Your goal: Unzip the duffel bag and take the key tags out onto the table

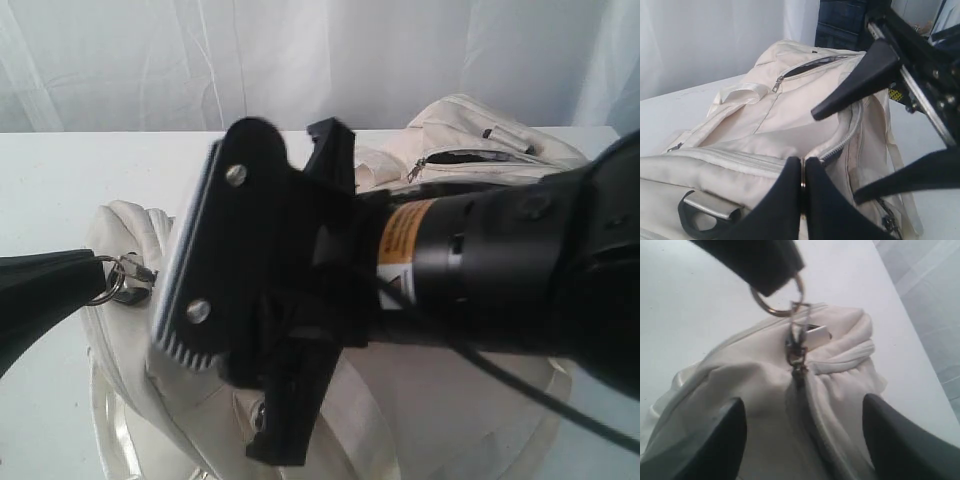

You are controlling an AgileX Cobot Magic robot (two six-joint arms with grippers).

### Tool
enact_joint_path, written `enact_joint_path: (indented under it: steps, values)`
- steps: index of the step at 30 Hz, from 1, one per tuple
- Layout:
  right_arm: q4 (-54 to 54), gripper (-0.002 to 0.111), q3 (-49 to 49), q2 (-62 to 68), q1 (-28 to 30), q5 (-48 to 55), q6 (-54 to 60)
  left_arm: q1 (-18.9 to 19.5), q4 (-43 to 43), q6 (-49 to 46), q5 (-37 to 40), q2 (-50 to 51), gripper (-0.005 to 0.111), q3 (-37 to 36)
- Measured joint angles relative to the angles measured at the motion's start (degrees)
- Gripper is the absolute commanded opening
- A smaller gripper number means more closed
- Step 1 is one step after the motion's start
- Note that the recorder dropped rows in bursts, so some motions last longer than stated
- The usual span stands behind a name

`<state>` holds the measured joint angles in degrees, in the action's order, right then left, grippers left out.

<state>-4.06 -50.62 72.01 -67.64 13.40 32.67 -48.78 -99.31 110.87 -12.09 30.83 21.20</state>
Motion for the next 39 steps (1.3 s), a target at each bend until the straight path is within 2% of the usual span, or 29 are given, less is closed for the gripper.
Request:
enact_joint_path:
  steps: [2,3,9,18,23,28,36,39]
  values:
    - [0.11,0.058,0.0,1.66,-0.6,0.0,0.01,0.0,0.0,0.0,0.0,0.0,0.0,0.0]
    - [0.11,0.053,0.0,2.4,-0.72,0.0,0.07,0.0,0.0,0.0,0.0,0.0,0.0,0.0]
    - [-0.63,0.001,0.0,3.47,-0.86,0.0,0.07,0.0,0.0,-1.01,1.81,0.0,0.0,0.0]
    - [-2.28,0.0,0.0,0.84,-0.86,1.77,0.07,0.0,0.0,-1.38,7.65,0.0,0.0,-2.08]
    - [-2.4,0.0,0.0,-1.78,-0.95,4.39,0.07,-0.57,1.53,-1.51,14.7,0.0,0.0,-4.49]
    - [-2.24,0.0,0.0,-4.56,-0.95,8.26,0.07,-1.04,2.35,-1.51,18.21,0.0,0.0,-4.62]
    - [2.86,0.0,0.0,-11.15,-0.95,16.14,0.07,-1.19,4.4,-1.51,30.7,0.23,0.0,-4.76]
    - [4.06,0.0,0.22,-12.55,-0.95,17.32,0.07,-1.19,5.96,-1.51,33.22,0.83,0.0,-4.98]
